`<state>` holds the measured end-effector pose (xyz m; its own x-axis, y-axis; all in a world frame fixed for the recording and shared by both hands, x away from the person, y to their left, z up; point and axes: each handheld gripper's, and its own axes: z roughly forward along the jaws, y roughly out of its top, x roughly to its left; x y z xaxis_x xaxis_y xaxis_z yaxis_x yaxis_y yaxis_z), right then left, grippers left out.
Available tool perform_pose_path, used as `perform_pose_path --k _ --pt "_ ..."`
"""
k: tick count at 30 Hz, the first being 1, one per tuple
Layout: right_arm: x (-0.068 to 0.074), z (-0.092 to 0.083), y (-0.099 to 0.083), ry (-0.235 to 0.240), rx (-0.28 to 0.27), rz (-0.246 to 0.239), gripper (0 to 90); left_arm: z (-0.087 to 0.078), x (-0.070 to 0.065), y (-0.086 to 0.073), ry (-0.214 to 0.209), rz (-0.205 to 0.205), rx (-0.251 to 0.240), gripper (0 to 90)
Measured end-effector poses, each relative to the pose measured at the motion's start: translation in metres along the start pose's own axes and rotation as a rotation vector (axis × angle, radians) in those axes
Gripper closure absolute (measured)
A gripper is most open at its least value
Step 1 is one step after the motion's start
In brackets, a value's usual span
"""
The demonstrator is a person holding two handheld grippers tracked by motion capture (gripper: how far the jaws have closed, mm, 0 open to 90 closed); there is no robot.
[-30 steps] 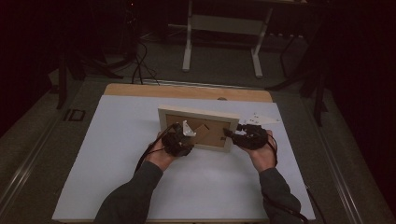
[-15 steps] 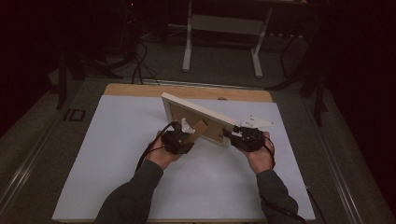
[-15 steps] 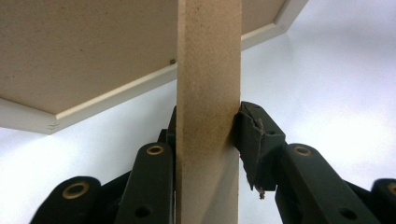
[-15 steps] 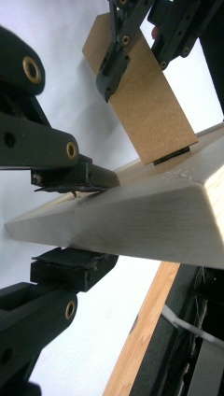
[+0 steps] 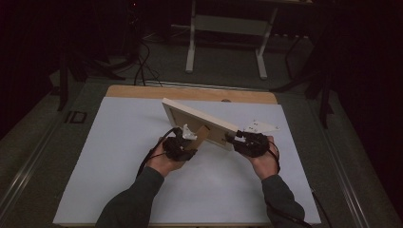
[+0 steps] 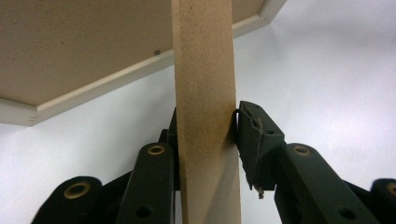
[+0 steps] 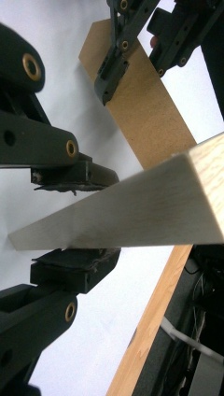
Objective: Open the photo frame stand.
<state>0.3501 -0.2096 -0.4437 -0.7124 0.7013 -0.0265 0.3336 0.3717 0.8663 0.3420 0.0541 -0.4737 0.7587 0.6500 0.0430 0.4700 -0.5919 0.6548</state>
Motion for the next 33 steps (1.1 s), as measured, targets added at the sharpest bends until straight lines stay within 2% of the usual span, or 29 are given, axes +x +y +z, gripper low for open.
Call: perform_pose_path --k 9,25,33 --pt "0.007 -0.001 -0.002 0.002 0.006 -0.034 61.8 0.001 -0.001 -0.006 -0.007 -0.003 0.012 68.8" --pt "0.011 -0.002 -0.005 0.012 0.008 -0.045 60.9 0.003 -0.002 -0.012 -0.010 -0.013 0.018 68.4" --pt "0.014 -0.003 -0.006 0.008 0.010 -0.066 60.9 0.005 -0.002 -0.014 -0.009 -0.016 0.021 69.6"
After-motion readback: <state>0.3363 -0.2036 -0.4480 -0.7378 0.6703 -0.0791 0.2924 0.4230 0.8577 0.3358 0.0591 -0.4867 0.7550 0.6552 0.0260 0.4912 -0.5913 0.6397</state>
